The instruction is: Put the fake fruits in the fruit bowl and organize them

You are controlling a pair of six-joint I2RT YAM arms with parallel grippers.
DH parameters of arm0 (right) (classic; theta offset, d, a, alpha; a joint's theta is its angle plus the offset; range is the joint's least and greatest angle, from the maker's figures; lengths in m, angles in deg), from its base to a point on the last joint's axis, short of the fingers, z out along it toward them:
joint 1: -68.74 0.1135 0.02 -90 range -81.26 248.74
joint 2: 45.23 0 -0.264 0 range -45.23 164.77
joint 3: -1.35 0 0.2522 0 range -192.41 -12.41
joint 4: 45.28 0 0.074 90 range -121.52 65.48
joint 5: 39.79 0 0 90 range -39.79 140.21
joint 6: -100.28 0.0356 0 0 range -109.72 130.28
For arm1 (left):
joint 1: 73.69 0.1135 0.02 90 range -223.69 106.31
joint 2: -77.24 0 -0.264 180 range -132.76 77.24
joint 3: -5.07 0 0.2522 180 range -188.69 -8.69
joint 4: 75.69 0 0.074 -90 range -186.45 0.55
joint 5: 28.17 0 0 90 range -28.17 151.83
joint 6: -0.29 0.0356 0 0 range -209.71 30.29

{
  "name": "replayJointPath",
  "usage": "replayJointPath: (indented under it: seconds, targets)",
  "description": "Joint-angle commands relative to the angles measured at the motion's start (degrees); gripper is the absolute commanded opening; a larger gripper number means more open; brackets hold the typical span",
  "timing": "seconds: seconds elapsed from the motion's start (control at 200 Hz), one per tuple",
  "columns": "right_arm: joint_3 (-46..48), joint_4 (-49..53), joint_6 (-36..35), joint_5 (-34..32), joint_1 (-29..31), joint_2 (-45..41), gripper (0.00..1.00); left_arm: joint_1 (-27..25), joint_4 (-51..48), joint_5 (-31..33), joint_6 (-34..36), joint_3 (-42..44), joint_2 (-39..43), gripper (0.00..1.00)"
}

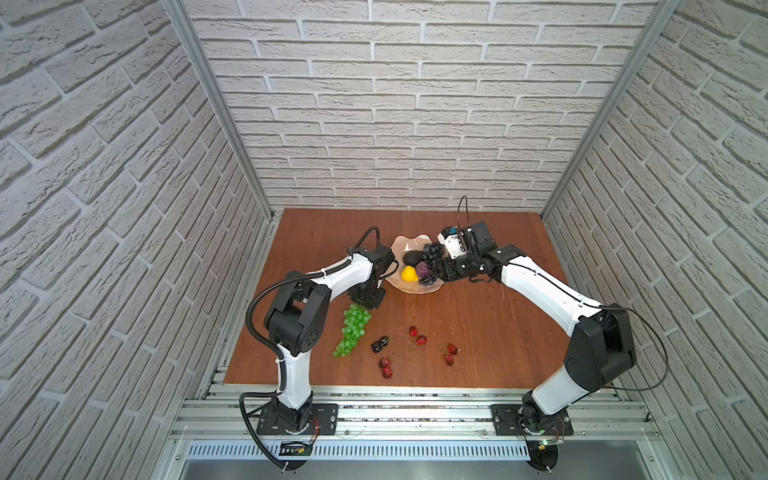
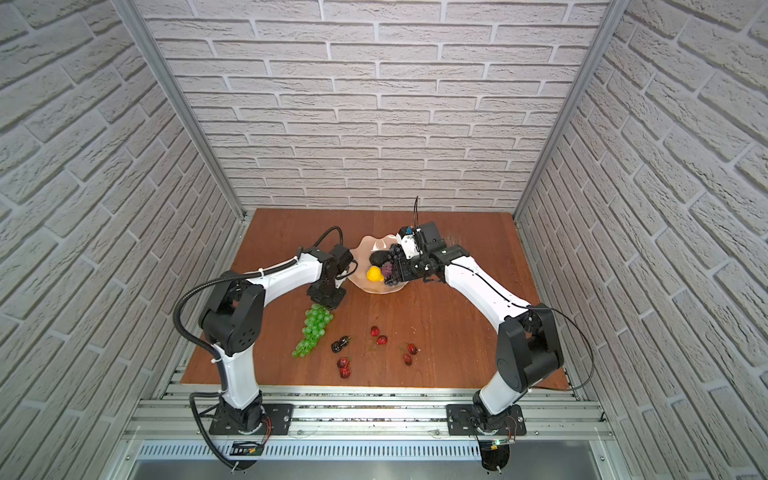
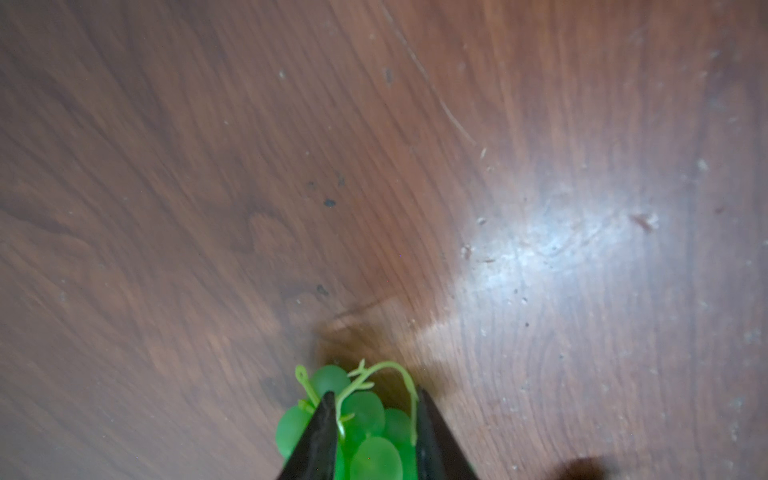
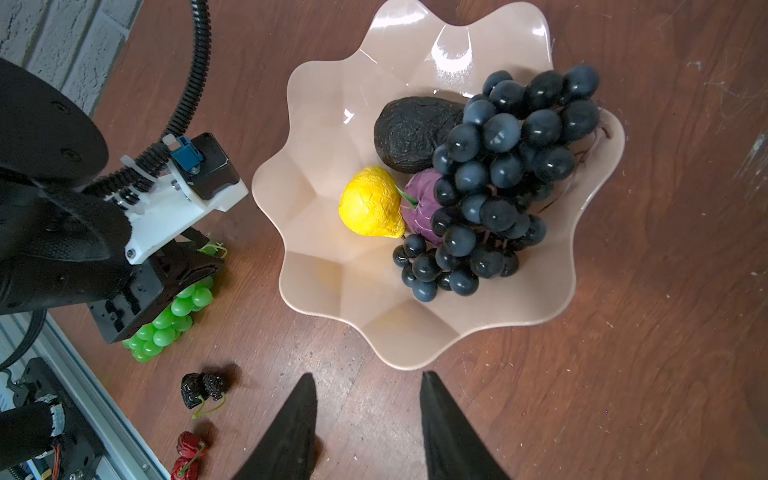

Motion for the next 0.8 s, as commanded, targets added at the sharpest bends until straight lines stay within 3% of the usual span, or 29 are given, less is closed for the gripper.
replayJointPath:
  seconds: [0.0, 0.125, 0.25, 0.465, 0.63, 0.795]
  targets:
    - [0.58, -1.67, -0.06, 0.71, 0.01, -0.12, 0.43, 0.44, -0.4, 0.49, 0.2, 0.8, 0.16, 0.27]
    - [0.4, -1.73, -0.03, 0.93, 0.01, -0.01, 0.43, 0.48, -0.58, 0.85, 0.18, 0.79, 1.18, 0.12]
    - [0.31, -1.8, 0.03, 1.01, 0.01, -0.09, 0.43, 0.54, -0.63, 2.04, 0.2, 1.06, 2.41, 0.05]
    - [0.66, -2.09, 0.32, 1.19, 0.02, -0.06, 0.42, 0.77, -0.17, 2.88, 0.77, 1.72, 4.61, 0.0]
    - [0.59, -2.34, 0.3, 0.95, 0.02, -0.19, 0.43, 0.77, -1.27, -0.32, 4.39, 0.77, 4.69, 0.28]
    - [0.74, -2.77, 0.65, 1.16, 0.01, -0.22, 0.43, 0.05, -1.86, -0.39, 5.64, -0.41, 3.26, 0.44]
